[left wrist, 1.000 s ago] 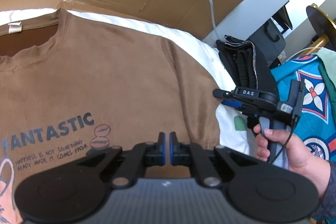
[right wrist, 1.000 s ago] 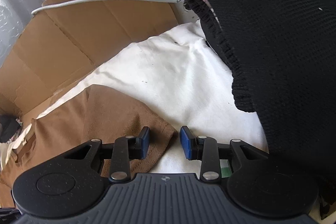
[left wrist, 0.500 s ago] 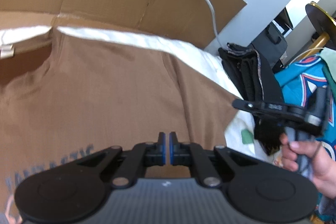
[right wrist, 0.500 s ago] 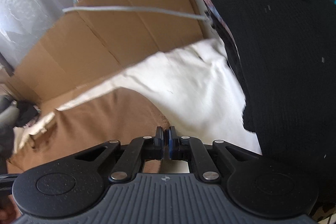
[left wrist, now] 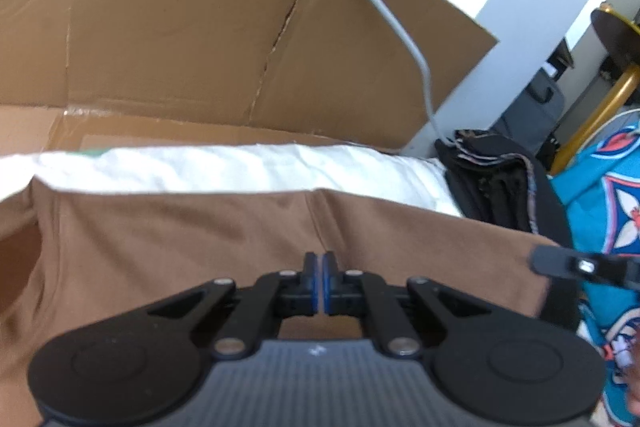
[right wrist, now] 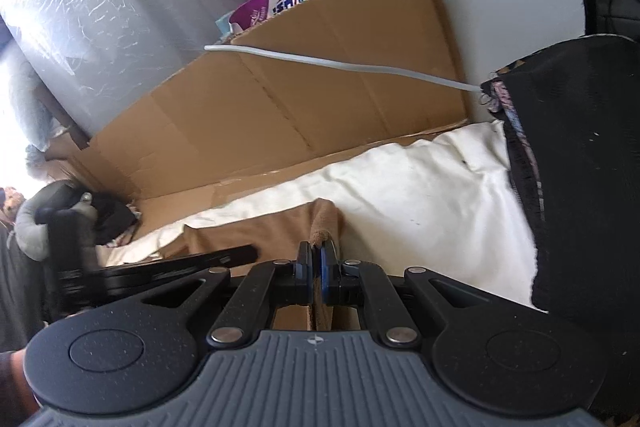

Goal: Fold clothes
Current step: 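Pinch the shirt side with the left tool while the right tool folds it inward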

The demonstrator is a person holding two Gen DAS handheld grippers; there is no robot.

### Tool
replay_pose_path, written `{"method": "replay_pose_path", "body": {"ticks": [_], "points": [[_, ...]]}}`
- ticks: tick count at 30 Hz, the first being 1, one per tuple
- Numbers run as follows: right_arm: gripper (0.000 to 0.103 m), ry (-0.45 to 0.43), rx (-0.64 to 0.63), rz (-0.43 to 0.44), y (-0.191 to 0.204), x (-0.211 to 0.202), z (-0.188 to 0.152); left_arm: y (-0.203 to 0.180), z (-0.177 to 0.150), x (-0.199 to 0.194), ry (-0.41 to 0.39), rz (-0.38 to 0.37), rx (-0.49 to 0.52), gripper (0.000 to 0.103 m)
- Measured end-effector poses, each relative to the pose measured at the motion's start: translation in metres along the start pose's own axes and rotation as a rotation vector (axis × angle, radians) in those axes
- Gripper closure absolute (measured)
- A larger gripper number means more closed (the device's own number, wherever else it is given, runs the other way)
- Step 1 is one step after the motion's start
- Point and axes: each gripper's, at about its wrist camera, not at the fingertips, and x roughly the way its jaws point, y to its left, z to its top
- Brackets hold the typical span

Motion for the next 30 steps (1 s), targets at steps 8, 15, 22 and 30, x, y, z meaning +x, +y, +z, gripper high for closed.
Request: {"method": "replay_pose_path", "body": {"ticks": [8, 15, 22, 30], "points": [[0.102, -0.016, 0.014, 0.023, 0.01, -0.005, 0.007, -0.006, 0.028, 0.038, 0.018, 0.063, 0.112, 0.103], [0.102, -0.02, 0.043, 0.053, 0.011, -0.008, 0.008, -0.011, 0.034, 0.061, 0.047, 0.072, 0.171, 0.103], [0.102, -0.008, 0.086, 0.083, 0.013, -0.007, 0.006, -0.018, 0.03, 0.076, 0.085, 0.082, 0.226, 0.103], [0.103, -0.006, 0.105, 0.109, 0.022, -0.003, 0.006, -0.014, 0.021, 0.087, 0.054, 0.086, 0.189, 0.102]]}}
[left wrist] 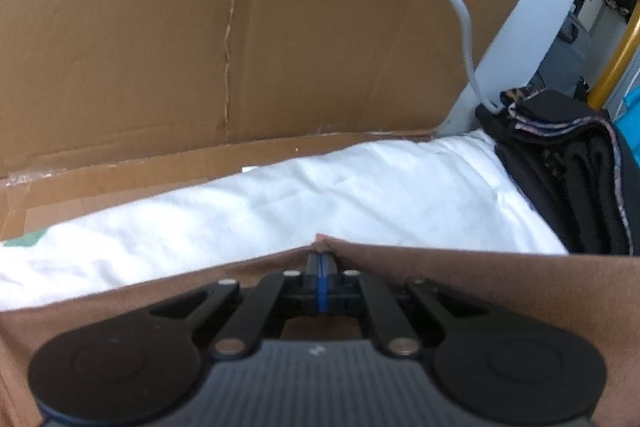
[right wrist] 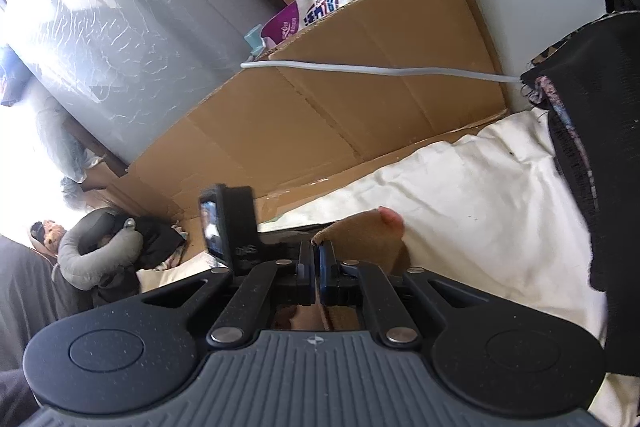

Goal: Fold clothes
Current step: 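Pinch the shirt side with the left tool while the right tool folds it inward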

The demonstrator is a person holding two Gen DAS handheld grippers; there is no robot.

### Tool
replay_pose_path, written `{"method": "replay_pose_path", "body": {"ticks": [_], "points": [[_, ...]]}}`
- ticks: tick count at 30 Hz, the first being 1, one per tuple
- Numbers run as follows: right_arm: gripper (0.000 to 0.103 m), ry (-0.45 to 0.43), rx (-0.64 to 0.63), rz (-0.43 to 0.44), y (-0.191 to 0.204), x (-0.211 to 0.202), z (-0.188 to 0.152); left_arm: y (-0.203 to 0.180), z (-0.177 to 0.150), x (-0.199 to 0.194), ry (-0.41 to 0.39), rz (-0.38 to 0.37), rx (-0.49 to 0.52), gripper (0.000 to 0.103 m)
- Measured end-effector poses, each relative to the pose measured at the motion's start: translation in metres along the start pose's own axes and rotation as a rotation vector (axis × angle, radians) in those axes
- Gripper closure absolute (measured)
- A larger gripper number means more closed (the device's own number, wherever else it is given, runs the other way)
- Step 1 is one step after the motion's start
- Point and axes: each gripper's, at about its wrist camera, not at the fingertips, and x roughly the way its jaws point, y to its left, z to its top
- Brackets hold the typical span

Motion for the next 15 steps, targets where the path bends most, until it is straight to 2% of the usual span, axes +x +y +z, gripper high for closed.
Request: {"method": "replay_pose_path", "body": {"ticks": [6, 10, 15], "points": [[0.103, 0.021, -0.021, 0.018, 0.016, 0.012, -0.009, 0.009, 0.001, -0.012, -0.005, -0.025, -0.048, 0.102], [0.103, 0.044, -0.036, 0.029, 0.027, 0.021, -0.016, 0.025, -0.002, -0.044, -0.024, -0.043, -0.107, 0.102], [0.103, 0.076, -0.086, 0.032, 0.047, 0.037, -0.02, 0.045, -0.024, -0.101, -0.071, -0.053, -0.149, 0.102]]}}
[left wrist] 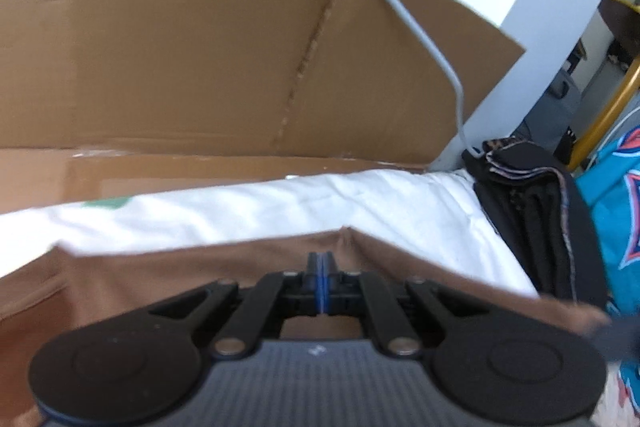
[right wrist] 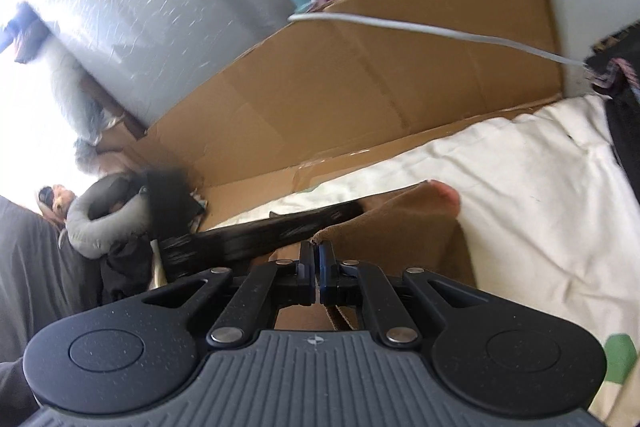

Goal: Fold clothes
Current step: 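Pinch the shirt side with the left tool while the right tool folds it inward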

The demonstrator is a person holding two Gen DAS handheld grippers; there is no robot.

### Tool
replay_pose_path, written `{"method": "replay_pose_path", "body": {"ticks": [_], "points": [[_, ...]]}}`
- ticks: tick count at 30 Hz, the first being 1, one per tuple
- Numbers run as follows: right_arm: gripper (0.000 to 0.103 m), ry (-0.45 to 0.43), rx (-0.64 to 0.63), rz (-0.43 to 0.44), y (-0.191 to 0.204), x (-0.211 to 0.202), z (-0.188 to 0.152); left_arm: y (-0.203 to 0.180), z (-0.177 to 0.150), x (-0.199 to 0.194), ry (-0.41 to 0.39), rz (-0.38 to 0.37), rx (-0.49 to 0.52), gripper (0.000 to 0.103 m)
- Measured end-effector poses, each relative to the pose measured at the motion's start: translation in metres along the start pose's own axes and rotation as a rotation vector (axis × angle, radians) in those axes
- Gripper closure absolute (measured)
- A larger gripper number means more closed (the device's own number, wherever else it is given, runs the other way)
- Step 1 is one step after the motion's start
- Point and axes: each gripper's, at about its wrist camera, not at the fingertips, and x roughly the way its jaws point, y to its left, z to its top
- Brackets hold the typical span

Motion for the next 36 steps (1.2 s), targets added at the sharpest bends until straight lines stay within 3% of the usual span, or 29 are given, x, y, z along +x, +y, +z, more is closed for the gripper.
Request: {"method": "replay_pose_path", "body": {"ticks": [9, 18, 20, 23, 27, 29, 36], "points": [[0.103, 0.078, -0.055, -0.014, 0.029, 0.046, -0.011, 0.053, -0.041, -0.064, -0.082, 0.014, -0.182, 0.102], [0.1, 0.179, -0.063, -0.041, 0.039, 0.1, -0.033, 0.084, -0.06, -0.072, -0.107, -0.008, -0.286, 0.101], [0.097, 0.215, -0.05, -0.016, 0.039, 0.107, -0.037, 0.086, -0.061, -0.071, -0.112, -0.011, -0.303, 0.093], [0.089, 0.232, -0.075, -0.007, 0.043, 0.104, -0.036, 0.085, -0.06, -0.067, -0.112, -0.024, -0.312, 0.091], [0.089, 0.221, -0.076, -0.023, 0.035, 0.091, -0.027, 0.079, -0.06, -0.06, -0.095, -0.035, -0.296, 0.089], [0.089, 0.209, -0.079, -0.044, 0.028, 0.083, -0.021, 0.076, -0.061, -0.056, -0.088, -0.04, -0.293, 0.08], [0.089, 0.138, -0.109, -0.13, -0.004, 0.064, -0.004, 0.066, -0.073, -0.031, -0.035, -0.032, -0.273, 0.071]]}}
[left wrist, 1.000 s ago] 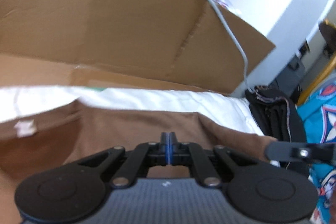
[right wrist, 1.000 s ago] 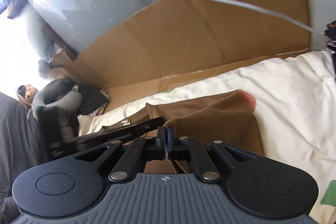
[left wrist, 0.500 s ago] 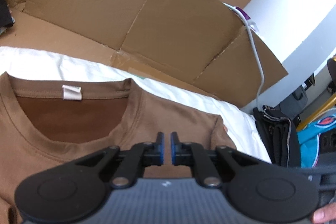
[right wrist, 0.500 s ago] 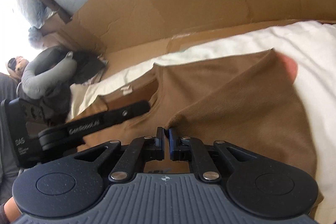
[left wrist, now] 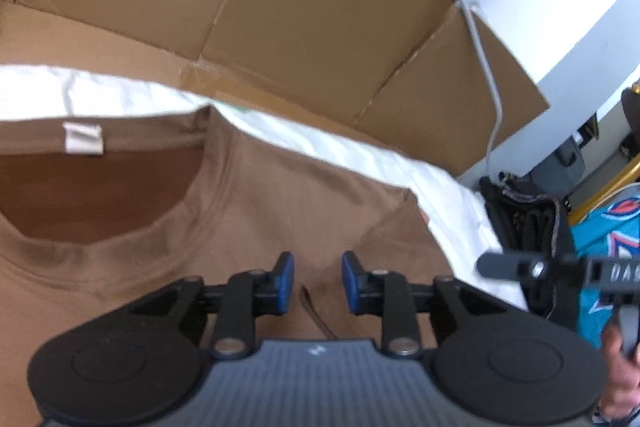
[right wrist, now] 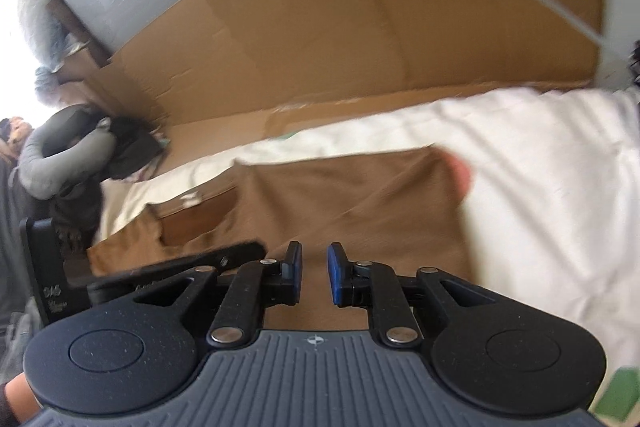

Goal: Fold clothes
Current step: 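Pinch the shirt side with the left tool while the right tool folds it inward, then open the right tool and release the folded shirt side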

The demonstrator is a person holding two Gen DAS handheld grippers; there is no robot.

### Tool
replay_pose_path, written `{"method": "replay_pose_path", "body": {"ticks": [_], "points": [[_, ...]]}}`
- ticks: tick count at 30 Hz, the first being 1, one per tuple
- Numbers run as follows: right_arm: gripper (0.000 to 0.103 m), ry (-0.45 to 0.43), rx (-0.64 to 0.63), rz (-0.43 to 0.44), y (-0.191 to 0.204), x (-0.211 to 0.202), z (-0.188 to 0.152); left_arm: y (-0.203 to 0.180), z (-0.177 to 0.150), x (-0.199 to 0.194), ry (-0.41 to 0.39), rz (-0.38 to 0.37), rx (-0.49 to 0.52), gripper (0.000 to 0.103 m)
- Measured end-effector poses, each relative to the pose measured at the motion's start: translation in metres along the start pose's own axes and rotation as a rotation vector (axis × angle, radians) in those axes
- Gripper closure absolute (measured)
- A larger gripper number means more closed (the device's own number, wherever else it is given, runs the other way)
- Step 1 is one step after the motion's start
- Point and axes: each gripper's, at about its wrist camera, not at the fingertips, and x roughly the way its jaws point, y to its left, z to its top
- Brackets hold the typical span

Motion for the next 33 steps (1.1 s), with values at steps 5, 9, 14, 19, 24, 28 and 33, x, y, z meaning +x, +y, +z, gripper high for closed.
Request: {"method": "replay_pose_path", "body": {"ticks": [5, 9, 14, 19, 24, 28, 33], "points": [[0.089, -0.054, -0.029, -0.107, -0.032, 0.005, 0.009, 0.0, -0.011, 0.012, 0.015, -0.021, -0.024, 0.074], [0.089, -0.067, -0.059, -0.196, -0.052, 0.026, 0.022, 0.009, -0.014, 0.009, 0.015, -0.029, -0.121, 0.097], [0.089, -0.052, -0.123, -0.239, -0.058, 0.052, 0.038, 0.01, -0.016, -0.008, -0.007, -0.061, -0.142, 0.099], [0.089, -0.018, -0.201, -0.239, -0.045, 0.067, 0.039, 0.016, -0.018, -0.02, -0.008, -0.061, -0.171, 0.1], [0.089, 0.01, -0.232, -0.257, -0.034, 0.084, 0.041, 0.021, -0.021, -0.022, 0.005, -0.068, -0.184, 0.1], [0.089, 0.024, -0.233, -0.27, -0.033, 0.093, 0.041, 0.023, -0.02, -0.02, 0.009, -0.066, -0.184, 0.1], [0.089, 0.009, -0.224, -0.278, -0.03, 0.097, 0.043, 0.025, -0.022, -0.015, 0.019, -0.063, -0.188, 0.1]]}}
